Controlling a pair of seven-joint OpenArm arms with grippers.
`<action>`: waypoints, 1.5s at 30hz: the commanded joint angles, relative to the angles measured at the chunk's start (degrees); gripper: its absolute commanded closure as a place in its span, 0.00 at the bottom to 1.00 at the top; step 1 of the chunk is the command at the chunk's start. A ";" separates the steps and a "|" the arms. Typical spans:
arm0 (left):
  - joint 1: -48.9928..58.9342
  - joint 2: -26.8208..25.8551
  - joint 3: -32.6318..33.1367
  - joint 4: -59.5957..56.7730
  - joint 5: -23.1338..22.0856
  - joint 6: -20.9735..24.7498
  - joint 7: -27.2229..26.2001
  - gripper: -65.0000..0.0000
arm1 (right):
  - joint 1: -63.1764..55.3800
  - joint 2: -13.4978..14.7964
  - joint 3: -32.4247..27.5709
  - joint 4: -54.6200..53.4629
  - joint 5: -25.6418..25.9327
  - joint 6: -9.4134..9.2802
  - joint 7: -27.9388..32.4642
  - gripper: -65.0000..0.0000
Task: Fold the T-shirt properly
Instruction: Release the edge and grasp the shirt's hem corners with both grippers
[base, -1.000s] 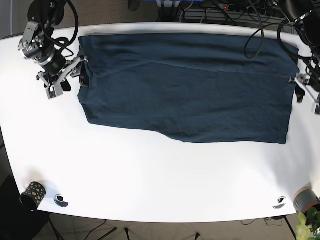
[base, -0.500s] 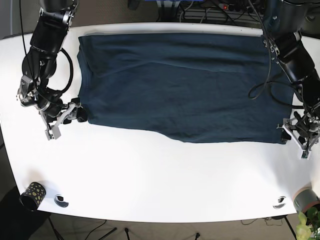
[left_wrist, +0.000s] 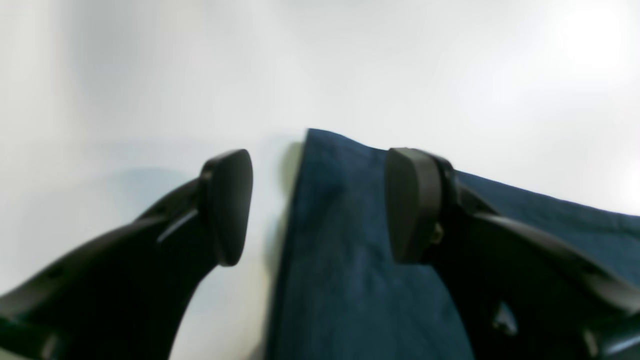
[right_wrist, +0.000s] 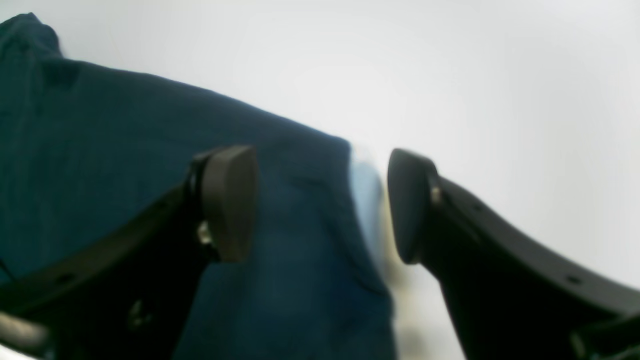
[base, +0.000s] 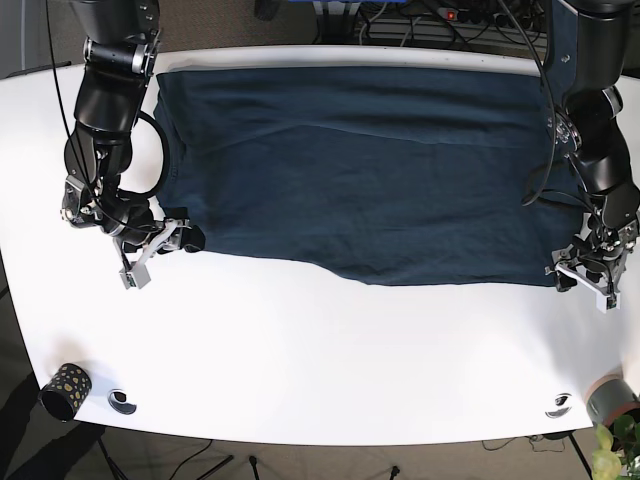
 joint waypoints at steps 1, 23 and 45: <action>-1.66 -0.68 0.58 0.26 -0.53 0.14 -1.66 0.40 | 1.76 0.68 0.10 0.94 0.88 0.23 2.60 0.40; -1.66 -0.77 5.33 0.52 -0.97 0.14 -2.10 0.40 | 1.67 0.60 0.02 -5.56 0.88 0.14 5.68 0.79; -1.31 -1.29 5.59 0.17 -0.89 3.13 -1.58 0.40 | 1.58 -0.20 0.02 -5.30 0.97 0.49 5.94 0.96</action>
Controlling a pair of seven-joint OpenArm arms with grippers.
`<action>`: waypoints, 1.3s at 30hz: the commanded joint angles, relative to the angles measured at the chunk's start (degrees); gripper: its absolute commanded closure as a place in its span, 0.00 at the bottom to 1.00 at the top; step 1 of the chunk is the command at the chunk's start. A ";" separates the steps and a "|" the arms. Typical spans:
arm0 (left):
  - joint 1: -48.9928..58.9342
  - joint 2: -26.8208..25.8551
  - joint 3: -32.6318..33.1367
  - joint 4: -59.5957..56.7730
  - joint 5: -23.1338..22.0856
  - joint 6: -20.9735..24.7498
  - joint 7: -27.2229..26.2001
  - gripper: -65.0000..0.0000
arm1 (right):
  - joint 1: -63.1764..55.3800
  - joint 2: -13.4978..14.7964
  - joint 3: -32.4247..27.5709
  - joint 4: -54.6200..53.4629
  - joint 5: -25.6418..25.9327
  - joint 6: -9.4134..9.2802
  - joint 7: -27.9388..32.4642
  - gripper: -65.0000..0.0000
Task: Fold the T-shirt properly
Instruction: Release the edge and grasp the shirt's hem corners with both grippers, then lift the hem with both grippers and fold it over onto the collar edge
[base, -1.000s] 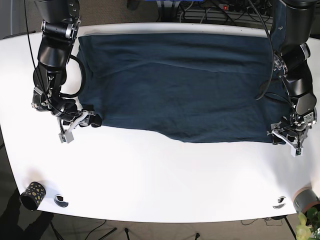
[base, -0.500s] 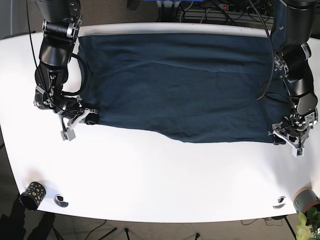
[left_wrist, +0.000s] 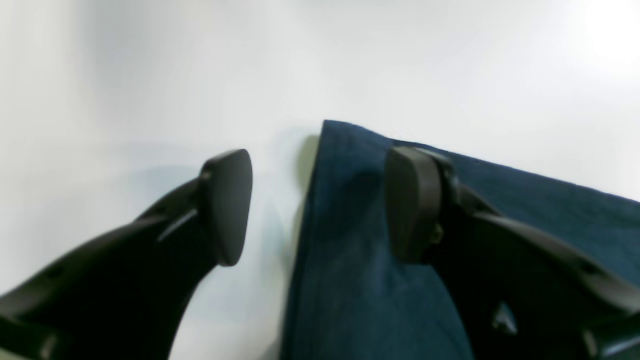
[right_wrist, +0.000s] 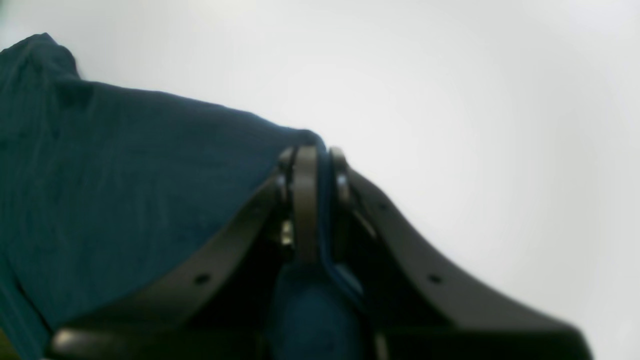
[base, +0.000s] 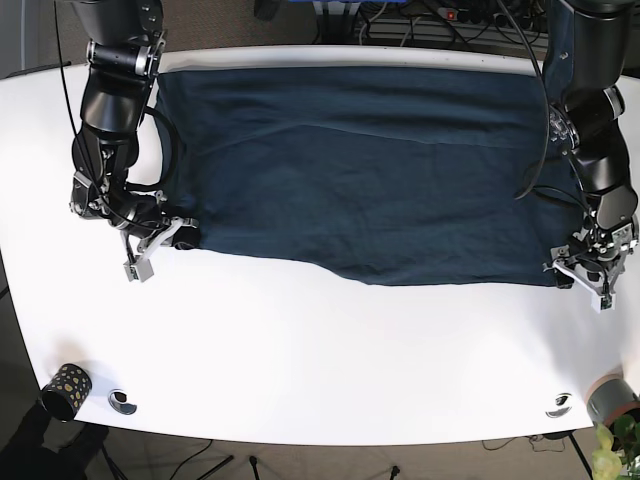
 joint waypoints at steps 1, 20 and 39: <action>-1.59 -0.77 0.02 0.69 -0.67 -1.71 -0.88 0.40 | 1.19 0.70 0.15 0.93 0.53 0.45 0.72 0.96; -1.50 1.17 0.02 1.31 -0.32 -8.83 0.88 0.91 | 1.54 0.79 0.15 1.54 0.62 0.54 0.72 0.97; 3.25 3.80 -1.83 22.67 -0.84 -12.26 7.30 1.00 | -3.38 1.05 0.50 23.79 0.79 0.27 -2.62 0.97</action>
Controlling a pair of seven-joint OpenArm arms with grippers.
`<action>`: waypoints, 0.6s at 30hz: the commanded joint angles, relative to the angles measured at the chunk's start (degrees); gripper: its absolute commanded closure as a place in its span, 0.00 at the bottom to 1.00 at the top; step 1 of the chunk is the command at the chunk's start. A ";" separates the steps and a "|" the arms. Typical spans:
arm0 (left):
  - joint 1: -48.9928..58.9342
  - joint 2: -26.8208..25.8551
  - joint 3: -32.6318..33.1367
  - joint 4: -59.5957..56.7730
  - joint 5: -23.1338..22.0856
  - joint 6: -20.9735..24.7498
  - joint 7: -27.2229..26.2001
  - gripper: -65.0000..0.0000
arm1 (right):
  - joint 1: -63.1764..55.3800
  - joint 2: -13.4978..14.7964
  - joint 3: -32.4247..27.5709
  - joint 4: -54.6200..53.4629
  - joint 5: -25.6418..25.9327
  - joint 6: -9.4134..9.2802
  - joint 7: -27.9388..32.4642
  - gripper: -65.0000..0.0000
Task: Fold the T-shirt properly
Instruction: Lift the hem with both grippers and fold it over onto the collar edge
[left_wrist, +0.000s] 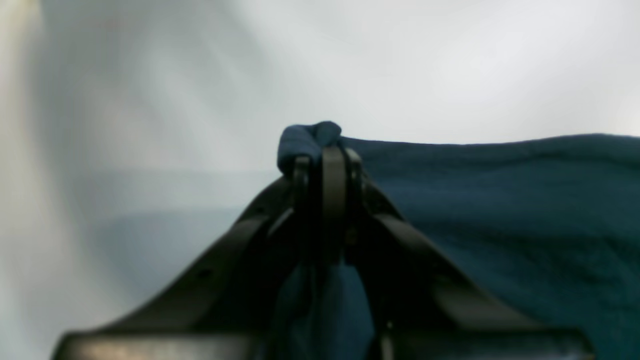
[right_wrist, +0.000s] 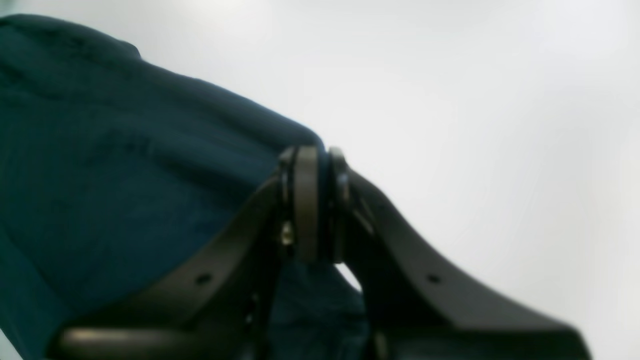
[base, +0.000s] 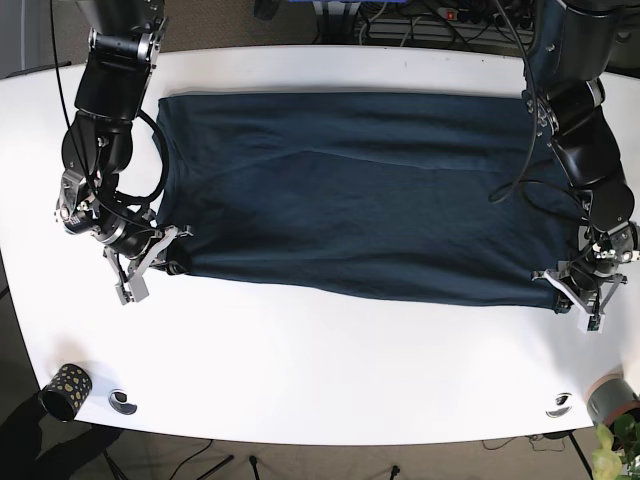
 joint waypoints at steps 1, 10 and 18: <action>-0.51 0.07 -0.28 5.48 -0.52 0.05 0.64 1.00 | 0.04 1.05 0.28 4.58 1.01 0.10 1.07 0.97; 6.70 0.95 -2.74 19.63 -0.52 -6.02 6.44 1.00 | -8.57 1.14 0.37 18.30 1.28 0.01 1.07 0.97; 14.44 2.09 -6.34 30.53 -0.52 -6.85 11.98 1.00 | -17.71 0.61 2.83 28.14 1.28 0.01 1.07 0.97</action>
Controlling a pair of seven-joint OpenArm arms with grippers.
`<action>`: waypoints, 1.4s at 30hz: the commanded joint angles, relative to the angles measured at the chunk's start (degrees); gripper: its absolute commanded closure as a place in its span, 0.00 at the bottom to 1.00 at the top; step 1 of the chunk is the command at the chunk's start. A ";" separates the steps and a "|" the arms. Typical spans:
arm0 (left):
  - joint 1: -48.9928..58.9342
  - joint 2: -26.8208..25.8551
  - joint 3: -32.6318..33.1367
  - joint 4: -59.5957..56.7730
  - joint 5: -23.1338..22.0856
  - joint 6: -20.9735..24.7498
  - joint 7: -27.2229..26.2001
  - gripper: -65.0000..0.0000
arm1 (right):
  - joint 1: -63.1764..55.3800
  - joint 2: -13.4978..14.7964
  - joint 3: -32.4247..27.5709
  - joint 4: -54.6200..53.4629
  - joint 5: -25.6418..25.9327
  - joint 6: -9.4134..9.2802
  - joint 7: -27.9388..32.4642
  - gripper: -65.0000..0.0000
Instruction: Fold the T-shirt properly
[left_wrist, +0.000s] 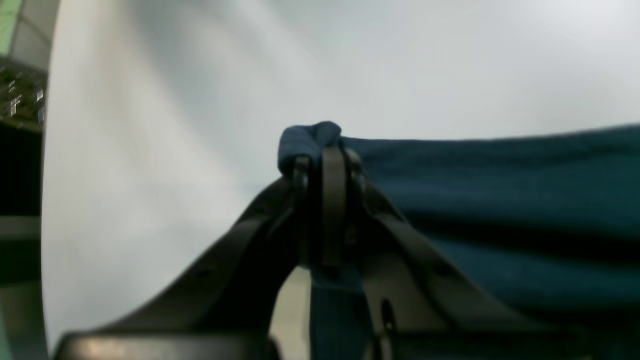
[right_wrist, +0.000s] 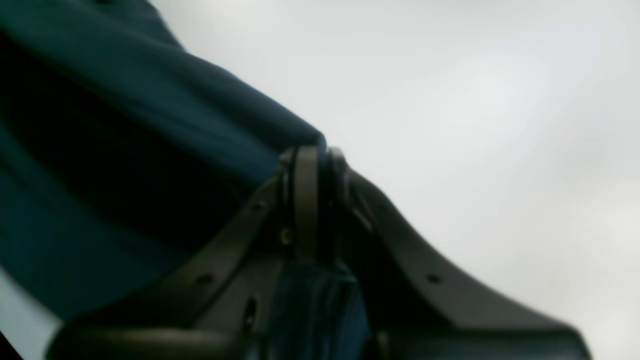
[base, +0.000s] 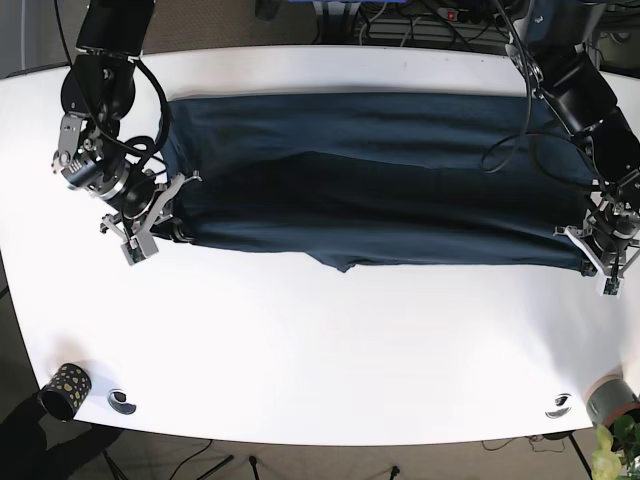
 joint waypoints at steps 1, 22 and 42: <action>1.00 -0.47 0.04 4.64 -0.93 0.05 -1.12 1.00 | -1.50 0.59 2.20 3.43 0.97 -0.19 1.29 0.97; 17.88 1.82 -6.73 20.47 -0.84 0.05 8.56 0.99 | -14.60 -4.33 5.89 6.94 0.44 -0.19 1.29 0.96; 20.43 3.84 -4.80 20.73 -0.84 0.05 8.99 0.42 | -7.48 -5.74 1.23 2.46 0.62 0.08 -0.73 0.26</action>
